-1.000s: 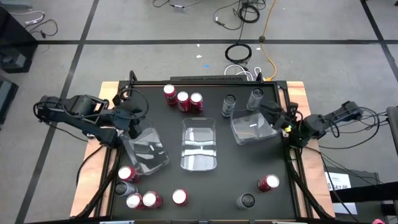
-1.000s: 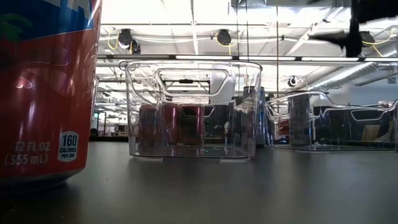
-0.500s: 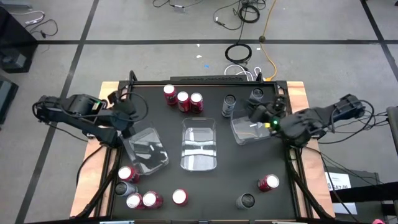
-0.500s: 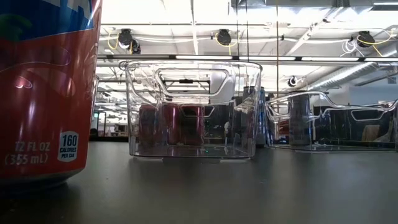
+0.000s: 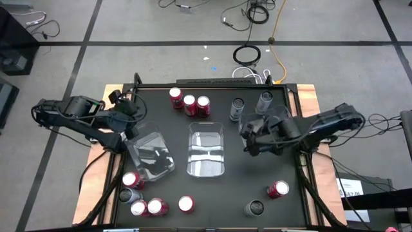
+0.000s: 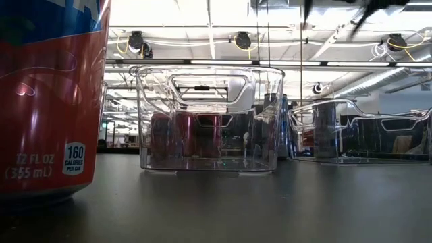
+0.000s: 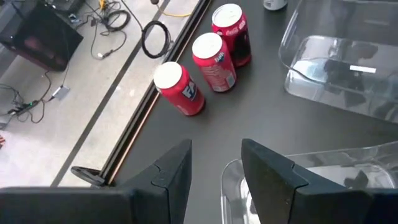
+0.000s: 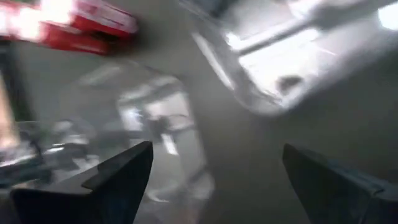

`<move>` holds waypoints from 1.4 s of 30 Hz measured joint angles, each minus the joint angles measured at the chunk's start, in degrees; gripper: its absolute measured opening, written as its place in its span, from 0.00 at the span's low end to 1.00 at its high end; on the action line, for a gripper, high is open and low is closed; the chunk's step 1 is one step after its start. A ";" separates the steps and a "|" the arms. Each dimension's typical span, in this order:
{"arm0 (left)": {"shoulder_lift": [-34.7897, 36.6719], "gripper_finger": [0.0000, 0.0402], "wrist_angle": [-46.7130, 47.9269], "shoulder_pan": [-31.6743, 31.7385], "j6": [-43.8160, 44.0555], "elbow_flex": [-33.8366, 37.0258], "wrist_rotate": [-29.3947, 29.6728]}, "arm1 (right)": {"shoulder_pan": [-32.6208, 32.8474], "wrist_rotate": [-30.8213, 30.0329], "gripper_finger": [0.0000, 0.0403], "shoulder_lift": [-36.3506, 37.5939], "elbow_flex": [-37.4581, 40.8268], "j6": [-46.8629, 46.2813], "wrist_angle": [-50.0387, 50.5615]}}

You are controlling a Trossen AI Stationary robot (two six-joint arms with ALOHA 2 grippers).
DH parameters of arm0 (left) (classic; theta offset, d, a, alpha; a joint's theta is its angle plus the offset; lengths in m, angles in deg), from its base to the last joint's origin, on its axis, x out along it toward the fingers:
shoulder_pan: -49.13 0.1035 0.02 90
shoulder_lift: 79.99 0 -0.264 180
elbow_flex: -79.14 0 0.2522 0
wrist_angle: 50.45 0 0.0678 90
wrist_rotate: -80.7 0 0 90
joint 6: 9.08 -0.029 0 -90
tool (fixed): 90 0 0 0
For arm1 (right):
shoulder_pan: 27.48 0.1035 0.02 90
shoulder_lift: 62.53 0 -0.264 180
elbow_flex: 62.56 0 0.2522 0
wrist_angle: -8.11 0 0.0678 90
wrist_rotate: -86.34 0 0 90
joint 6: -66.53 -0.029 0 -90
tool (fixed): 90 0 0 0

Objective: Sort soda cans
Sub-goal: Move the top right transparent bin beside the center transparent bin

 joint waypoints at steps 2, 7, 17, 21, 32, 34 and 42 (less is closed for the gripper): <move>-0.02 0.37 -0.48 0.00 0.00 0.00 0.02 | 0.31 3.03 0.87 -1.03 0.00 -1.42 0.60; -0.02 0.37 -0.42 0.00 -0.55 0.00 0.13 | -0.80 4.59 0.87 -2.53 -0.02 -2.06 0.62; 0.17 0.37 -0.21 0.00 -6.42 0.00 0.14 | -2.68 6.57 0.87 -3.33 -0.02 -2.01 10.54; 0.64 0.37 -0.24 0.00 -7.69 0.00 0.15 | -2.88 11.24 0.87 -3.22 0.54 -1.09 11.36; 0.72 0.37 -0.26 0.00 -8.46 0.00 0.14 | -2.90 20.78 0.87 -3.03 8.57 -5.69 9.11; 0.72 0.37 -0.26 0.00 -8.44 0.00 0.15 | -3.21 20.80 0.87 -3.03 10.01 -6.86 8.46; 0.72 0.37 -0.36 0.00 -7.52 0.00 0.13 | -4.83 14.32 0.87 -3.05 14.66 -11.46 3.77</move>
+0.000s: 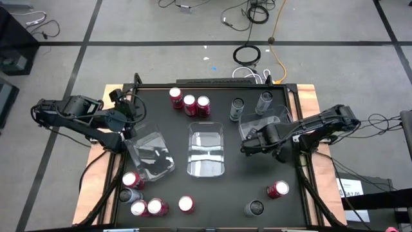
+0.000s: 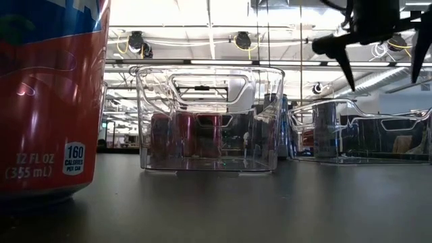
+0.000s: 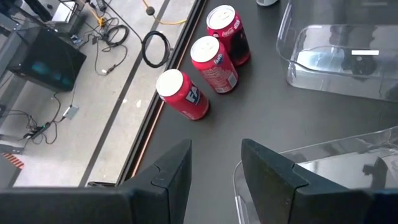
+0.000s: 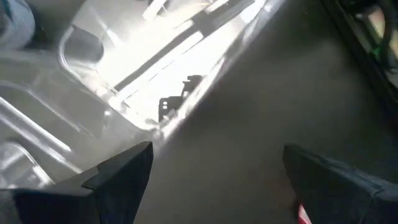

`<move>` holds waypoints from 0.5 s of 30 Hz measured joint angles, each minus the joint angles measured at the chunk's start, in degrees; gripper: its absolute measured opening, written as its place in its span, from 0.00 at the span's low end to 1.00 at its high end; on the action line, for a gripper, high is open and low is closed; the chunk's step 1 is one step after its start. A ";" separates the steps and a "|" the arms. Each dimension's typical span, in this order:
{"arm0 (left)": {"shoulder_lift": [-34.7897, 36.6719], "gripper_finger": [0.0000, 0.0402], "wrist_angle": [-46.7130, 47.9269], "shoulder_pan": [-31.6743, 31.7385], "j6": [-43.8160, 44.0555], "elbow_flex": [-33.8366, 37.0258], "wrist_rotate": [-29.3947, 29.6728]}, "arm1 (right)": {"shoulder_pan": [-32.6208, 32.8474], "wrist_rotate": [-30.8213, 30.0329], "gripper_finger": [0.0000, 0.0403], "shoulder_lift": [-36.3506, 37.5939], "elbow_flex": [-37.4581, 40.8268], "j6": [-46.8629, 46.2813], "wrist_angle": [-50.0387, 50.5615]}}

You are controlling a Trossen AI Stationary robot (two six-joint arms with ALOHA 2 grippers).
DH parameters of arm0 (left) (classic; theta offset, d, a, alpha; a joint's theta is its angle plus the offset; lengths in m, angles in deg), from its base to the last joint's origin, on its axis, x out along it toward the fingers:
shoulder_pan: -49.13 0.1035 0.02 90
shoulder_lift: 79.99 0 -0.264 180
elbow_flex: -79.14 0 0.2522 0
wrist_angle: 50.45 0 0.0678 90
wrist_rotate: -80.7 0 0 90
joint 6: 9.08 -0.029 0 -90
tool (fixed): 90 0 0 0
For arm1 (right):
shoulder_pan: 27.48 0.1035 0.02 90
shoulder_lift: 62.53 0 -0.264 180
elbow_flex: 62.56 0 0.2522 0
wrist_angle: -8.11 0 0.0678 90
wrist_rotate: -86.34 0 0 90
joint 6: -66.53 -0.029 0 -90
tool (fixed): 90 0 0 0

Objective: Sort soda cans
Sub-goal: Move the top right transparent bin beside the center transparent bin

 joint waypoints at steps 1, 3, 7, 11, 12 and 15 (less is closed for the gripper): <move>0.00 0.37 -0.01 0.00 0.04 0.00 0.00 | -0.37 -0.94 0.87 0.02 0.58 -0.14 -0.66; 0.00 0.37 -0.06 0.00 0.17 0.00 -0.01 | -0.89 -1.51 0.87 0.02 1.71 -0.17 -1.94; 0.00 0.37 -0.12 0.00 1.54 0.00 -0.07 | -1.49 -1.28 0.87 0.00 3.46 0.05 -1.88; 0.00 0.37 -0.12 0.00 1.86 0.00 -0.22 | -2.36 -1.10 0.87 0.00 5.21 0.96 -2.34; 0.00 0.37 -0.12 0.00 2.35 0.00 -0.22 | -2.57 -1.11 0.87 0.00 5.71 1.26 -2.73; 0.00 0.37 -0.09 0.00 3.19 0.00 -0.26 | -2.88 -1.08 0.87 0.00 7.35 1.79 -4.14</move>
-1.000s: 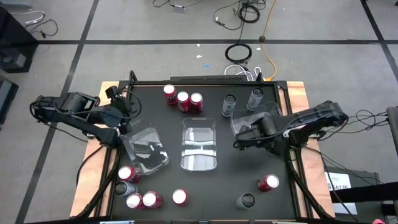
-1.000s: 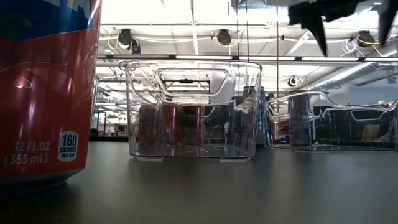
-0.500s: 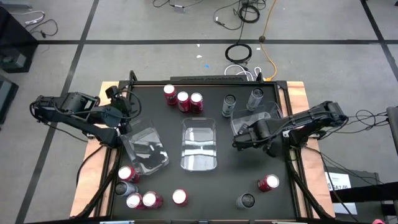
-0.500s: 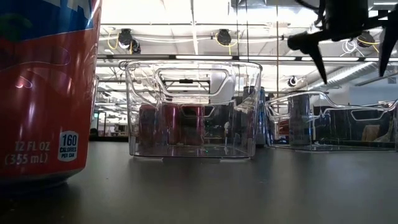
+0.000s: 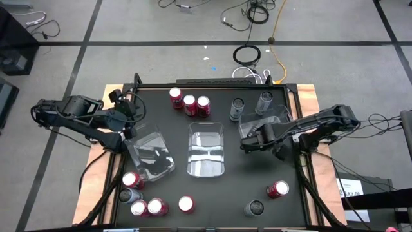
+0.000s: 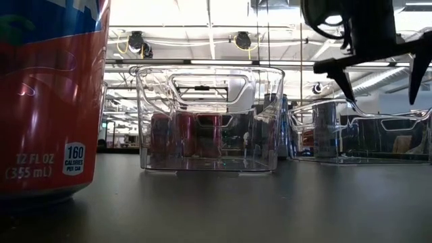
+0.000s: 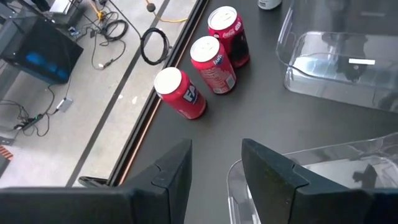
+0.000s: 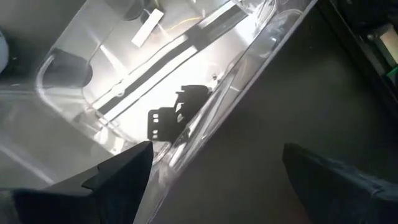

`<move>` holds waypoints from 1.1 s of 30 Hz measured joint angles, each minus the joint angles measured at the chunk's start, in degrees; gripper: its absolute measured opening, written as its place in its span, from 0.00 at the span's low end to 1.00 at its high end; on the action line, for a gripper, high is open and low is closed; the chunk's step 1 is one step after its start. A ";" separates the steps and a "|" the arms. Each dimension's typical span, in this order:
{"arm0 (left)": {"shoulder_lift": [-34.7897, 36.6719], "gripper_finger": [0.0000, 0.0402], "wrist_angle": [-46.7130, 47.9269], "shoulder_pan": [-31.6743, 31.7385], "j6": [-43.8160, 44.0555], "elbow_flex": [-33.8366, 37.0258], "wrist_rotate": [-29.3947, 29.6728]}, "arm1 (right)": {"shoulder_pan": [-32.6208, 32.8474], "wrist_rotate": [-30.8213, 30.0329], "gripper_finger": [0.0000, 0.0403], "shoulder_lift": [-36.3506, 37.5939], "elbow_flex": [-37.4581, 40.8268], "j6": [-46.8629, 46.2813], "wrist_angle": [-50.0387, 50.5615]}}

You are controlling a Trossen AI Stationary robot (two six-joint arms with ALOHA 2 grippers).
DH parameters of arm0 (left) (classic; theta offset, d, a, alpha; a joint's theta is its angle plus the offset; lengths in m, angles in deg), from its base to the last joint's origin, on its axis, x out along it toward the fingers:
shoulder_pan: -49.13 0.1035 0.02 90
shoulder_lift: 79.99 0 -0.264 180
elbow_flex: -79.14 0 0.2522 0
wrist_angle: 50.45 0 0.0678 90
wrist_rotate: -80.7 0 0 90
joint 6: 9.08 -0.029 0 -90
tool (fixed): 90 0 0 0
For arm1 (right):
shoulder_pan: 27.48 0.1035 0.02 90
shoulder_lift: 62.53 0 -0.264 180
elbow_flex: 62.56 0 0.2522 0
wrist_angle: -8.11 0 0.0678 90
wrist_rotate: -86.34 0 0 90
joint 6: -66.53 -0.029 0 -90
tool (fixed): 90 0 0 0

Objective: Sort soda cans
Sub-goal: Move the top right transparent bin beside the center transparent bin

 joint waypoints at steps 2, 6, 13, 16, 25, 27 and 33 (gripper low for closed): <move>0.00 0.37 0.00 0.00 0.00 0.00 -0.18 | -0.11 0.00 0.87 0.00 1.29 0.24 -1.22; 0.00 0.37 -0.02 0.00 0.04 0.02 -0.63 | -0.45 0.07 0.87 0.00 4.19 0.94 -5.64; -0.02 0.37 -0.02 0.00 1.47 0.02 -0.65 | -0.42 0.33 0.86 -0.02 8.51 2.03 -15.00; -0.02 0.37 -0.02 0.00 1.49 0.02 -0.66 | -0.42 0.07 0.81 -0.02 8.66 2.38 -15.44; -0.02 0.37 -1.19 0.00 1.49 0.02 -0.68 | -0.36 2.31 0.53 -0.02 8.66 3.94 -16.17; -0.02 0.37 -1.49 0.00 1.49 0.02 -0.68 | -0.28 3.36 0.46 -0.02 8.66 4.54 -16.85; -0.02 0.37 -1.45 0.00 1.46 0.02 -0.68 | 0.88 3.54 0.28 -0.02 8.63 6.28 -20.24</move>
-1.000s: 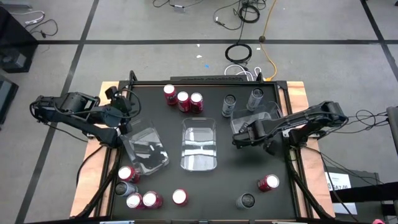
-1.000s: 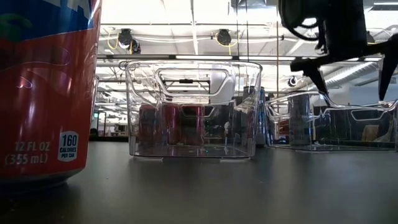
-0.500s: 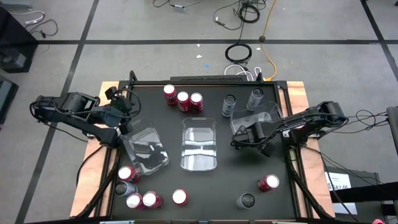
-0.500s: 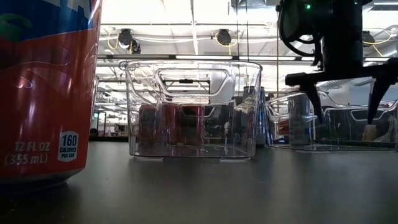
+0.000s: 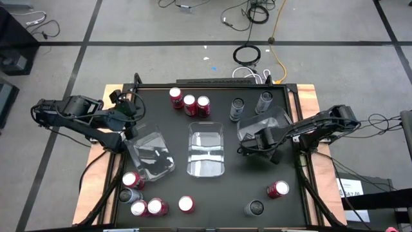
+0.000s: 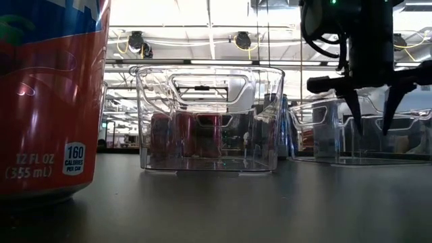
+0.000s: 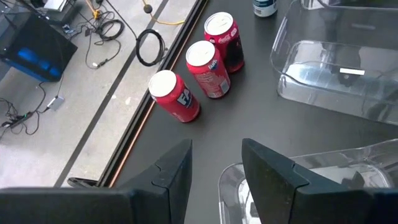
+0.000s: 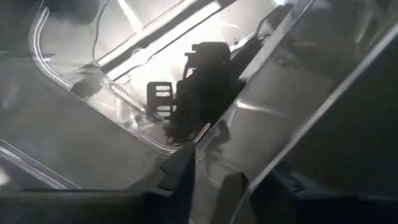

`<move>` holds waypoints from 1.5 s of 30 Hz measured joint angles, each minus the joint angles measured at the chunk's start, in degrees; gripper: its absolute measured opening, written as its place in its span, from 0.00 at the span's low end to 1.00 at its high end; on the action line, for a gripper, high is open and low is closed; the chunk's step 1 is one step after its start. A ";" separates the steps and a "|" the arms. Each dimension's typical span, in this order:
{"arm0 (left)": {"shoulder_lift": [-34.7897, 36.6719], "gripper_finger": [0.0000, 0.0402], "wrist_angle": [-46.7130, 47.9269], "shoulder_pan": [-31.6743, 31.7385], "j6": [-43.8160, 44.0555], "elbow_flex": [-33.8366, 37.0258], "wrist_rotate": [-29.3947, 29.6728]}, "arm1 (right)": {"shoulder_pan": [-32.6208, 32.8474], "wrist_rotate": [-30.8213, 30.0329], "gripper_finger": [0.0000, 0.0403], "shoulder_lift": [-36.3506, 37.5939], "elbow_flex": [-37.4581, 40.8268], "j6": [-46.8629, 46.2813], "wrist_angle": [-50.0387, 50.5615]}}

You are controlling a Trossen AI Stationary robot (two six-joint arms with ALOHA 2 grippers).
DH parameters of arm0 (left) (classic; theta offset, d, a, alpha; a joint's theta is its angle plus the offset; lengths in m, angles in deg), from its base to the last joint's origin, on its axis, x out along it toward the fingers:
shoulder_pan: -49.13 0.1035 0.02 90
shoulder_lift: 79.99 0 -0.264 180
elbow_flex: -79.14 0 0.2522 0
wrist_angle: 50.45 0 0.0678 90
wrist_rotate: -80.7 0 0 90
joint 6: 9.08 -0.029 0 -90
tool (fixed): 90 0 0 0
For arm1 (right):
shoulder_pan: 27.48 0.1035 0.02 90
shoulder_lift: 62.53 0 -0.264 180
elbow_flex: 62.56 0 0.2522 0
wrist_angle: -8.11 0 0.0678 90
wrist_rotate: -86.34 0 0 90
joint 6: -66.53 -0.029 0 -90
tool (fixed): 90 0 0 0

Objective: Sort soda cans
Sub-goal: Move the top right transparent bin beside the center transparent bin

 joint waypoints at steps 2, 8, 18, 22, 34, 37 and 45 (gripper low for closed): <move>0.00 0.37 0.01 0.00 -0.02 0.00 0.00 | 0.55 0.79 0.23 0.00 0.00 1.47 -1.22; -0.01 0.37 -0.07 0.00 0.01 0.00 0.00 | 2.70 5.59 0.09 0.00 0.00 4.41 -1.37; -0.02 0.37 -3.53 0.00 0.02 0.00 -1.09 | 6.28 5.86 0.01 0.00 -0.07 5.73 -2.55; -0.02 0.37 -3.50 0.00 0.48 0.00 -1.18 | 7.28 6.28 0.01 0.00 -0.07 7.17 -2.54; -0.02 0.37 -3.46 0.00 1.51 0.00 -4.23 | 7.85 7.32 0.00 0.00 -0.09 19.92 0.02; -0.02 0.37 -3.46 0.00 1.51 0.00 -4.24 | 7.85 7.39 0.00 0.00 -0.09 23.22 1.87; -0.04 0.37 -3.51 0.00 1.51 0.00 -4.26 | 7.83 5.84 0.00 0.02 -0.11 28.19 3.57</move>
